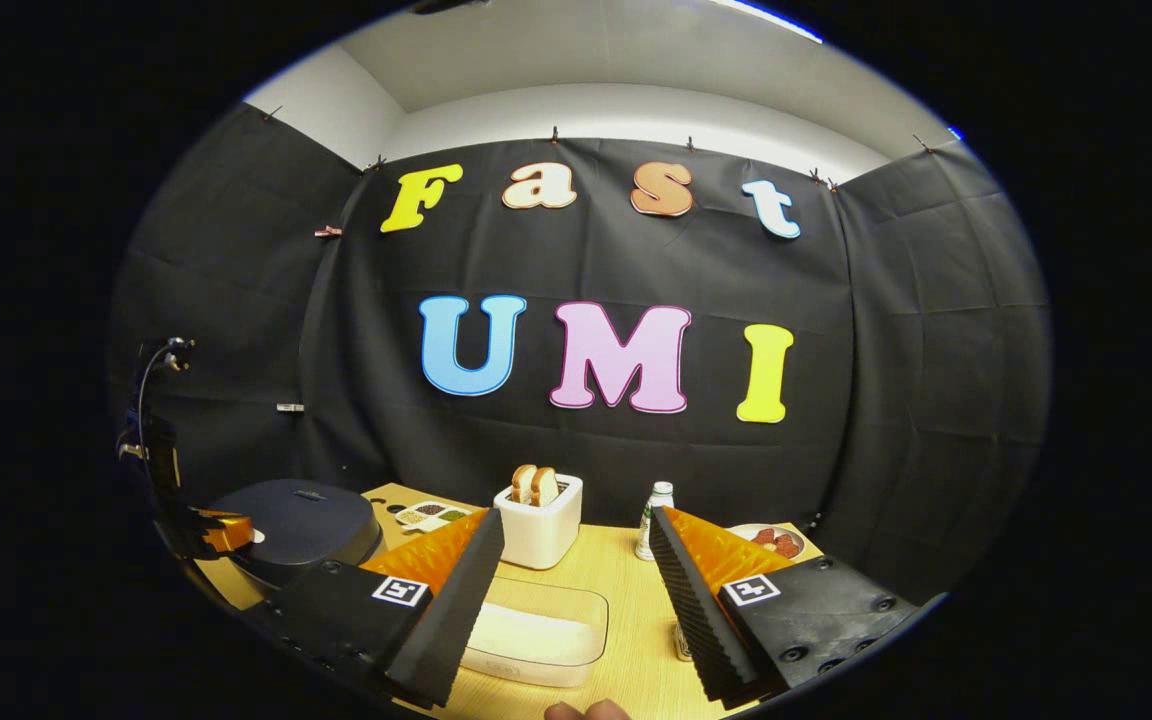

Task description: Close the left gripper, press the button to open the rice cooker; take a wooden spoon from the chopstick holder with the right hand, scoop a spoonful of rice and pour it into the rice cooker, then put the wooden spoon back into the chopstick holder.

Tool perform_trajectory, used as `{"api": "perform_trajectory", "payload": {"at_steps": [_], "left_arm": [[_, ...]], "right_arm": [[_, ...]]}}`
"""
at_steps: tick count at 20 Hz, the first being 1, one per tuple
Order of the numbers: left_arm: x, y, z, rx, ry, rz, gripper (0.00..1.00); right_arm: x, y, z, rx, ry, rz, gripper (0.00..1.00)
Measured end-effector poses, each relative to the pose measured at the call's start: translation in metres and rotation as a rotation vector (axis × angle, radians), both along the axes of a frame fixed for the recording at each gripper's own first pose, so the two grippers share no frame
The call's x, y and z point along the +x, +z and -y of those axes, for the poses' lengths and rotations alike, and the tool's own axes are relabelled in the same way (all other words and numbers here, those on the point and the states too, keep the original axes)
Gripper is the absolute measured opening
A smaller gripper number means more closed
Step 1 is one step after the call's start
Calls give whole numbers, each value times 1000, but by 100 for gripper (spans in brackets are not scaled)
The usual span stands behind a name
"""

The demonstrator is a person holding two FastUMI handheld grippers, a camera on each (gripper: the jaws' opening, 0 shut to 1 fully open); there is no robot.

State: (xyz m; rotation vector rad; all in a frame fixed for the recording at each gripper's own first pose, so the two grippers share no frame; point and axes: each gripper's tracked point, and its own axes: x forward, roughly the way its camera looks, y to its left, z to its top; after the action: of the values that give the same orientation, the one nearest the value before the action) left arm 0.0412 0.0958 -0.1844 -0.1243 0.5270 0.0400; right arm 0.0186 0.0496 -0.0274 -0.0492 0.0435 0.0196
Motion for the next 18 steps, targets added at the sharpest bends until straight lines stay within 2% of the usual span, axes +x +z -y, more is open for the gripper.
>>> {"api": "perform_trajectory", "payload": {"at_steps": [6,12,16,18], "left_arm": [[0,-2,0,-50,13,-1,6],[1,-1,2,-48,24,-8,6],[0,3,2,-114,40,13,6],[-3,4,4,-102,28,22,6]], "right_arm": [[-2,-1,2,4,2,-2,91],[-4,5,3,7,5,13,91],[-4,6,7,-4,0,17,91],[-4,10,10,-2,-6,28,91]]}}
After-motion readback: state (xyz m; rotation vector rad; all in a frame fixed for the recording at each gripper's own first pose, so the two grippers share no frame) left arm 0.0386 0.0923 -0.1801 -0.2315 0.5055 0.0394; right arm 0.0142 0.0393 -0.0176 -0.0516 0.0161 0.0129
